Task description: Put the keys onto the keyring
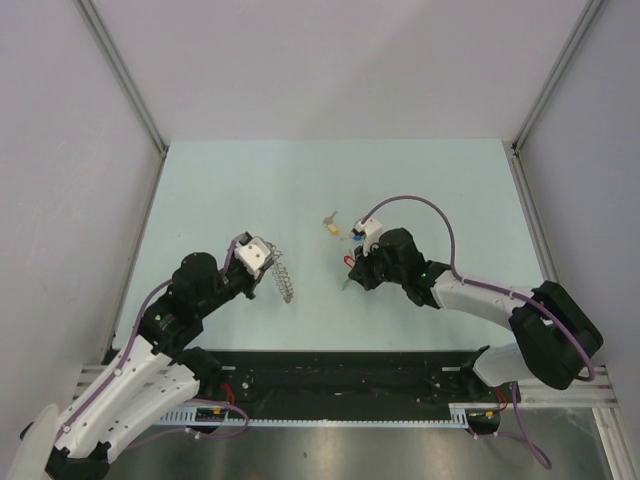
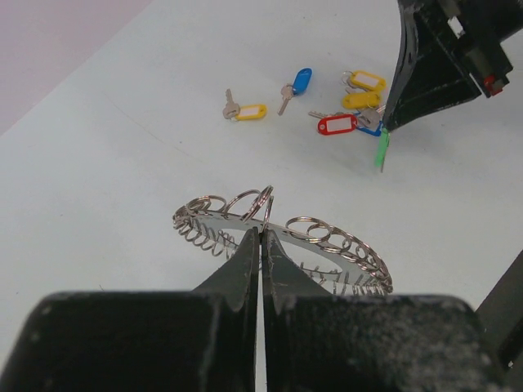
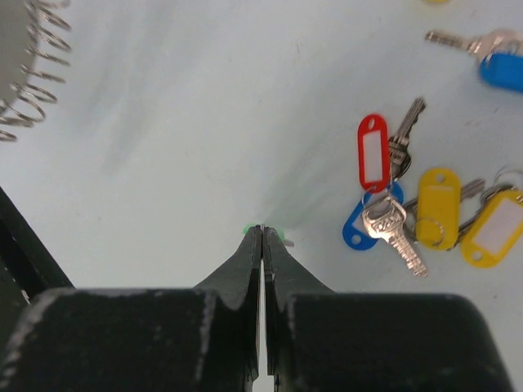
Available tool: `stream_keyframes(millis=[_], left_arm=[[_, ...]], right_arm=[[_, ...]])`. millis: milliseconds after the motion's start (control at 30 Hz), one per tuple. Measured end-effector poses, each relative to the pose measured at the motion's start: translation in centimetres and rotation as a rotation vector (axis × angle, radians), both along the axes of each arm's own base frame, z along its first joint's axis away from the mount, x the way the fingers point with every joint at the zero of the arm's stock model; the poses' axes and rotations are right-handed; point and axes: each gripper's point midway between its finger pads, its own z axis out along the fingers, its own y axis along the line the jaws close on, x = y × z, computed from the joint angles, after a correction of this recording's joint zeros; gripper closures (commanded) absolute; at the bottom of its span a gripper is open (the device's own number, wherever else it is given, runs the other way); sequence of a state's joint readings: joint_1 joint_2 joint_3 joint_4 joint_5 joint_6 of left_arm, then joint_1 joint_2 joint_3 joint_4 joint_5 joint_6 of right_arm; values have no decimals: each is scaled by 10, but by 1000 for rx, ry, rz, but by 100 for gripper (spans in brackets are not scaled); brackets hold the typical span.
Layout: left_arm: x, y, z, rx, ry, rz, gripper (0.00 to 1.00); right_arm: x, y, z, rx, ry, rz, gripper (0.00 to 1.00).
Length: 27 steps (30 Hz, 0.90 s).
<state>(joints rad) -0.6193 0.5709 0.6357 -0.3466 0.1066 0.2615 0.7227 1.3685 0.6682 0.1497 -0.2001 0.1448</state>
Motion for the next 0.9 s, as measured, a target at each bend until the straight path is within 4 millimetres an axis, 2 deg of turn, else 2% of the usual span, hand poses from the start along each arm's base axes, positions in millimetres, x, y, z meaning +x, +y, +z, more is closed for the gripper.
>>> stream_keyframes(millis=[167, 333, 467, 567, 700, 800, 900], left_arm=[[0, 0, 1, -2, -3, -1, 99], [0, 0, 0, -2, -2, -1, 100], [0, 0, 0, -1, -1, -1, 100], [0, 0, 0, -1, -1, -2, 100], [-1, -1, 0, -2, 0, -5, 100], [-1, -1, 0, -2, 0, -5, 100], [-1, -1, 0, -3, 0, -8, 100]], right_arm=[[-13, -7, -31, -93, 80, 6, 100], [-25, -7, -39, -135, 105, 8, 99], [-44, -21, -57, -229, 178, -10, 96], [-54, -29, -65, -271, 221, -25, 87], [-63, -37, -68, -300, 268, -51, 68], [-67, -42, -64, -303, 282, -63, 61], [-68, -45, -56, -313, 286, -74, 61]])
